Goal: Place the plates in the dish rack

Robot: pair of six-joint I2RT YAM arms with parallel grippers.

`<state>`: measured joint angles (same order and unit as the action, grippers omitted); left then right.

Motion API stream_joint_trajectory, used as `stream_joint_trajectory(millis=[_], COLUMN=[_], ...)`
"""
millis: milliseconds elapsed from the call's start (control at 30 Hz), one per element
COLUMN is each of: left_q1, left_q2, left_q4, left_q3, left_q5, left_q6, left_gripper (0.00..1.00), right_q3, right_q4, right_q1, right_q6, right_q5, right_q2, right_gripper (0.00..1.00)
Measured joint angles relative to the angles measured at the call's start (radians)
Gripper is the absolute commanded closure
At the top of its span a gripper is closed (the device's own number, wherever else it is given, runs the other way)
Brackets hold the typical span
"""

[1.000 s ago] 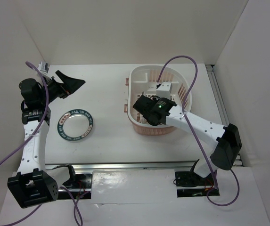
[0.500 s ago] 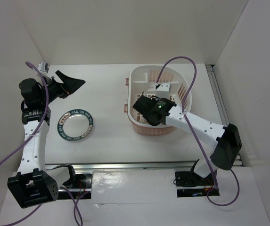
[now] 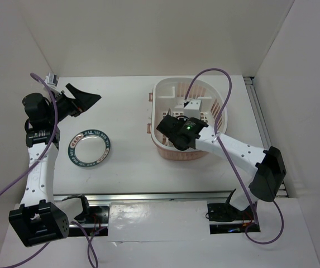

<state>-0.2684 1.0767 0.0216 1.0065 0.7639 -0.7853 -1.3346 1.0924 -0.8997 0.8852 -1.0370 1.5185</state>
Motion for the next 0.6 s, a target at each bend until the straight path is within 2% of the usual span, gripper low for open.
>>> stream_joint_trajectory(millis=[100,200,400,600], left_q1=[0.000,0.000,0.000,0.000], left_q2=[0.001,0.004,0.008,0.008], left_q4=[0.000,-0.002,-0.007,-0.007], left_q3=[0.000,0.001,0.013,0.014], left_q5=[0.000,0.000,0.000,0.000], left_q6=[0.000,0.000,0.001,0.001], left_gripper=[0.00,0.00,0.00,0.00], right_q3=[0.000,0.000,0.000,-0.006], right_q4=[0.003,0.003,0.007,0.018], right_q1=[-0.003,-0.007,-0.018,-0.029], right_q6=[0.003,0.008,0.015,0.019], right_q5=[-0.003,-0.003,-0.003,-0.002], right_q2=[0.003,0.003,0.003,0.005], right_gripper=[0.69,0.69,0.62,0.46])
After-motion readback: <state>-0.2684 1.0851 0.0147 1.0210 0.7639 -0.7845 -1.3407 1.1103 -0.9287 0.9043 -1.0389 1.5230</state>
